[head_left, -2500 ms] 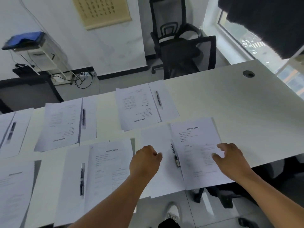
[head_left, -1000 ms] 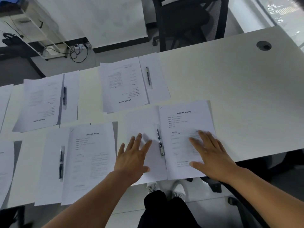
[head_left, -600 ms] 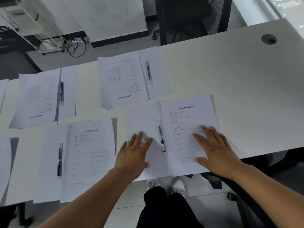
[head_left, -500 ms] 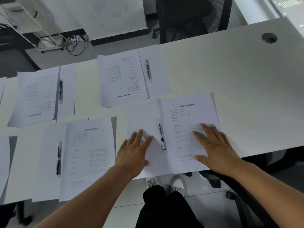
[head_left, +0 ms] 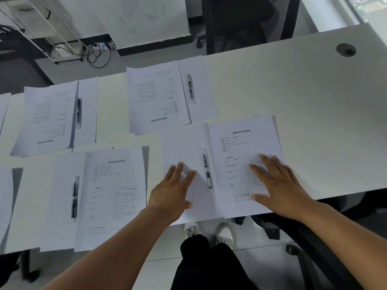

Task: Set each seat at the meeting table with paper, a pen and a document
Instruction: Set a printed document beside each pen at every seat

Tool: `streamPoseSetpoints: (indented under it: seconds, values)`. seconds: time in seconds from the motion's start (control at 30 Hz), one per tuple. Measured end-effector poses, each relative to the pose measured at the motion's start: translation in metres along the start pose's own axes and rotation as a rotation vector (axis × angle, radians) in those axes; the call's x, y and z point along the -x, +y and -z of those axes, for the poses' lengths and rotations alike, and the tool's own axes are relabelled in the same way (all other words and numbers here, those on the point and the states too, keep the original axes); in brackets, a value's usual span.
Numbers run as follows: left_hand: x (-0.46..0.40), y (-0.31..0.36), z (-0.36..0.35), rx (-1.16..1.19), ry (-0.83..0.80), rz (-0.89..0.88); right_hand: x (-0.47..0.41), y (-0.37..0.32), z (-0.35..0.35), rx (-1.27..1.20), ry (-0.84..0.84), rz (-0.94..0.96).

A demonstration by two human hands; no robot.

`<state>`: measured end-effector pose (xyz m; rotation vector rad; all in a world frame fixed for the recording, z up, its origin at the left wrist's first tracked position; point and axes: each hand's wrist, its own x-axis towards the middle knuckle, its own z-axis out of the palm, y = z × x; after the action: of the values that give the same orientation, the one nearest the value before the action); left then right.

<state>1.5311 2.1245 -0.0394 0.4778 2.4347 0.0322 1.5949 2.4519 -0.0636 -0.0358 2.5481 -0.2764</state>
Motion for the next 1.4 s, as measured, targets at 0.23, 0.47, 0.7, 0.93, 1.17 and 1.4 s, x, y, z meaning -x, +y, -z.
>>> streamPoseSetpoints:
  seconds: [0.23,0.47,0.7,0.93,1.17,1.4]
  values:
    - [0.001,0.005,0.0,-0.008,0.0,0.008,-0.002,0.002,0.0,-0.035,0.008,0.016]
    - [0.001,0.006,0.0,-0.01,0.004,0.016,-0.002,0.003,0.001,-0.024,0.0,0.017]
    - [0.002,0.006,-0.001,-0.014,0.002,0.017,-0.003,0.006,-0.002,-0.029,0.002,0.017]
    - [0.003,0.005,-0.004,-0.029,0.026,0.021,0.001,0.002,-0.002,-0.058,0.008,0.005]
    - [0.015,0.004,0.003,-0.019,0.045,0.05,0.002,-0.03,0.003,-0.011,0.047,0.074]
    - [0.039,-0.004,0.001,0.007,0.09,0.091,0.008,-0.083,0.008,0.018,0.013,0.193]
